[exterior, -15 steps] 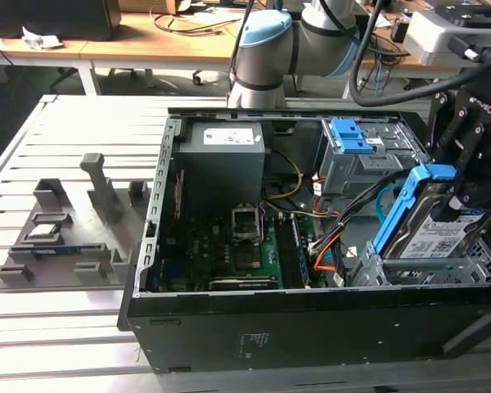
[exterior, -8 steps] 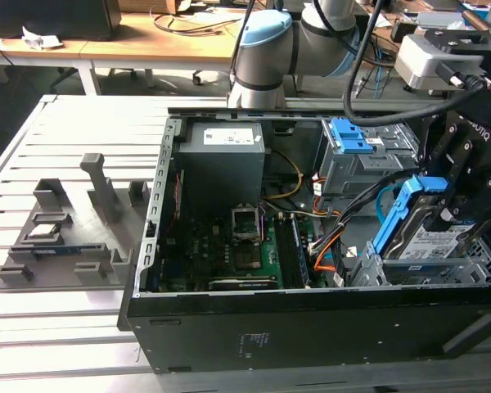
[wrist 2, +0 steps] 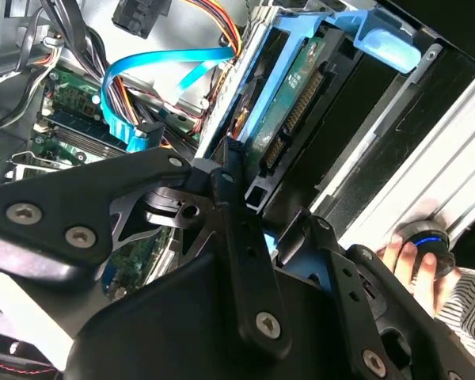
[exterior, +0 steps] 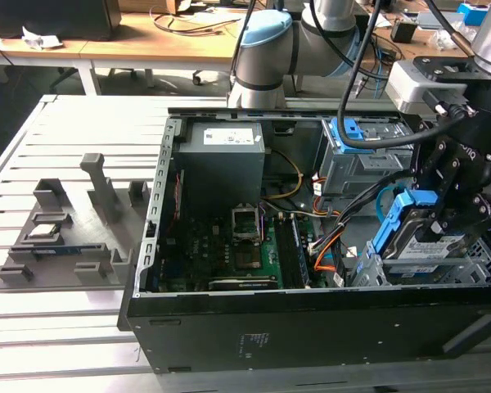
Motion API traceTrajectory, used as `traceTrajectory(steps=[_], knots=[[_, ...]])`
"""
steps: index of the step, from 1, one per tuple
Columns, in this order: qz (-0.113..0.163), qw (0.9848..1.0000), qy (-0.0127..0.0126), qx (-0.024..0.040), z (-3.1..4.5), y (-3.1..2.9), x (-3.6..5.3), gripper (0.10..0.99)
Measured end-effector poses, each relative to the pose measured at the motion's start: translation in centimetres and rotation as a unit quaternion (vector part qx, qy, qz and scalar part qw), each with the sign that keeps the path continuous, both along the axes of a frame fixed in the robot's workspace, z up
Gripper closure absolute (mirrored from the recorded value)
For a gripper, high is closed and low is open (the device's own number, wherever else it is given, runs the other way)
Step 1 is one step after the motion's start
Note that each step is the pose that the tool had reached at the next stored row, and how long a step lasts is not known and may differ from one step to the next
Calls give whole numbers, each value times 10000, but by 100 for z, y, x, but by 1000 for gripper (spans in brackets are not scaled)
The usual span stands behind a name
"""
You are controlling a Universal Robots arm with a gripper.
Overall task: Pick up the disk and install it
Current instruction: 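Insert the disk into the insertion slot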
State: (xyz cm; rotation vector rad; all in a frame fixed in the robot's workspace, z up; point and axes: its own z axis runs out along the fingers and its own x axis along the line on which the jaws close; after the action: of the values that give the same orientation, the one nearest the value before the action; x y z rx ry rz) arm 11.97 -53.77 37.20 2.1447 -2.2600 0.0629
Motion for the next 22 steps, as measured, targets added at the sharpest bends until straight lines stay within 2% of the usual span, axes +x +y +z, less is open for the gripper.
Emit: traceTrajectory(steps=[3, 4, 8, 9, 14, 22], knots=[[0, 10000, 0, 0, -1, 0, 0, 710], [0, 10000, 0, 0, -1, 0, 0, 647], [0, 10000, 0, 0, -3, 0, 0, 647], [0, 10000, 0, 0, -3, 0, 0, 659], [0, 10000, 0, 1, -5, 0, 0, 969], [0, 10000, 0, 0, -13, 0, 0, 980]])
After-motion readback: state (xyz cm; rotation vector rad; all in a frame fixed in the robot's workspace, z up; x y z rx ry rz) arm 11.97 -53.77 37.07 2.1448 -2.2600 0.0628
